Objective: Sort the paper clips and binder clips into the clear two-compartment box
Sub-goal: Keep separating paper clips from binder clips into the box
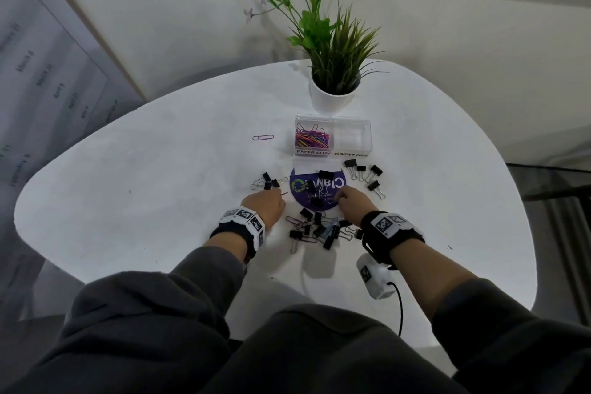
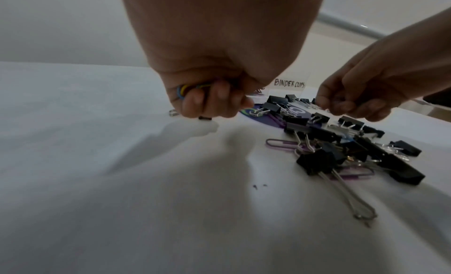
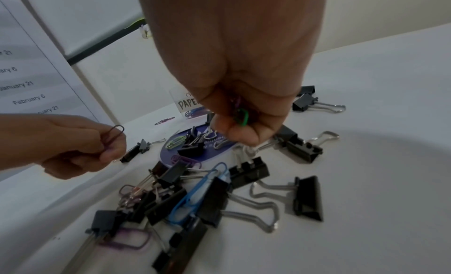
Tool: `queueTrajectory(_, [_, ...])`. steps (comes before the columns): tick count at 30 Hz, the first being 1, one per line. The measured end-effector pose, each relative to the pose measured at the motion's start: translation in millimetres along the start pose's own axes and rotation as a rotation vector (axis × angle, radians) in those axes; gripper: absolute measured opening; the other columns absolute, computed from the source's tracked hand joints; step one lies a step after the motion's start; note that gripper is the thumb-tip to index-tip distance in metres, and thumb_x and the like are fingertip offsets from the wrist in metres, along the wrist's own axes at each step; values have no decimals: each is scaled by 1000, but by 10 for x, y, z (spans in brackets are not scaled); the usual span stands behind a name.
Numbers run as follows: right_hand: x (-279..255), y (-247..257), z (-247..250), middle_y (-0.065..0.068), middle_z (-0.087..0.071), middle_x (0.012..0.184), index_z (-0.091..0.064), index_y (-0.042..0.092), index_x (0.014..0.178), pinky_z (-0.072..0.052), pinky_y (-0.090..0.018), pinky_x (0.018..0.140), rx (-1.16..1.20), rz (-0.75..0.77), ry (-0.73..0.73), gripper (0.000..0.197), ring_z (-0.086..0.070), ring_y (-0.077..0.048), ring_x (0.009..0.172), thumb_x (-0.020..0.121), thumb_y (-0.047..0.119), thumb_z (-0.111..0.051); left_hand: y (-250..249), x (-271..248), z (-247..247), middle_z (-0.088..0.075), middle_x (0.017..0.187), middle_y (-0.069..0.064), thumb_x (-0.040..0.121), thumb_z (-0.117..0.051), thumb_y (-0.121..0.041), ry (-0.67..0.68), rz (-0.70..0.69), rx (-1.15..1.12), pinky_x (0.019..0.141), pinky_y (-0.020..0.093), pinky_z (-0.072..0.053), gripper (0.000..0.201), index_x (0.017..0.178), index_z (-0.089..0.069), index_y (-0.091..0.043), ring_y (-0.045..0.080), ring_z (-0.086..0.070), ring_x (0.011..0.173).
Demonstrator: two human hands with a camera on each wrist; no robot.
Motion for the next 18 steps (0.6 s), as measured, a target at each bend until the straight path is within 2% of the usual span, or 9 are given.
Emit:
queueTrajectory(2, [30,49,-23,-22,-60,109,-57,-3,106,-36,-27,74,-36,16,-2,26,-48,-22,88,95,7,-35,15,-49,19,-64,110,19,102,-25,-26,-7,2,20,83,38,-48,34,119,-46,-6,35,-62,98])
queueTrajectory(4, [28,148,-67,-20,-60,104,-57,-1,101,-37,-29,74,-92,69,4,25,-51,-25,88,95,11,-36,16,-80,33,-65,107,15,100,-27,-30,-8,2,52,79,35,-47,34,114,-50,-9,32,-62,94])
queueTrajectory(7, [-18,324,-144,-8,-58,93,-57,8,103,-39,-29,70,-250,163,-7,24,-52,-24,82,95,24,-40,18,-99,46,-59,88,8,98,-27,-39,-1,21,62,70,28,-39,35,90,-49,-13,25,-53,78])
queueTrajectory(9, [-23,399,-200,-5,-62,100,-57,14,109,-42,-30,73,-380,207,-6,24,-59,-25,92,96,29,-42,17,-94,43,-53,79,3,99,-20,-48,14,20,56,70,28,-39,46,81,-46,-14,23,-51,76])
queueTrajectory(11, [4,395,-206,-6,-64,110,-55,15,110,-46,-33,79,-447,199,-13,22,-60,-27,100,96,25,-42,17,-82,54,-52,79,5,100,-15,-48,14,12,40,74,32,-43,52,78,-46,-13,25,-54,79])
queueTrajectory(13, [23,334,-131,-10,-63,112,-54,12,110,-47,-35,78,-469,140,-47,22,-61,-29,99,95,18,-39,18,-66,72,-55,85,10,102,-17,-41,3,0,5,79,35,-46,49,82,-49,-10,29,-58,86])
queueTrajectory(15, [36,298,-39,-12,-64,109,-54,9,107,-44,-33,68,-460,104,-107,21,-62,-30,93,93,13,-38,23,-45,55,-61,97,17,103,-22,-32,6,-11,-23,81,37,-45,42,97,-54,-6,32,-60,96])
queueTrajectory(18, [66,408,-27,-12,-66,102,-54,8,95,-41,-30,67,-441,120,-141,20,-62,-29,86,95,23,-40,8,-8,-29,-63,114,17,102,-27,-25,62,-33,-56,85,37,-46,32,119,-49,-8,33,-60,103])
Point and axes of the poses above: each hand's wrist, its own x-axis towards the middle knuckle, its own z-axis out of the back of the hand, y = z × x, the point moved 8 cm from there along x, towards the middle knuckle
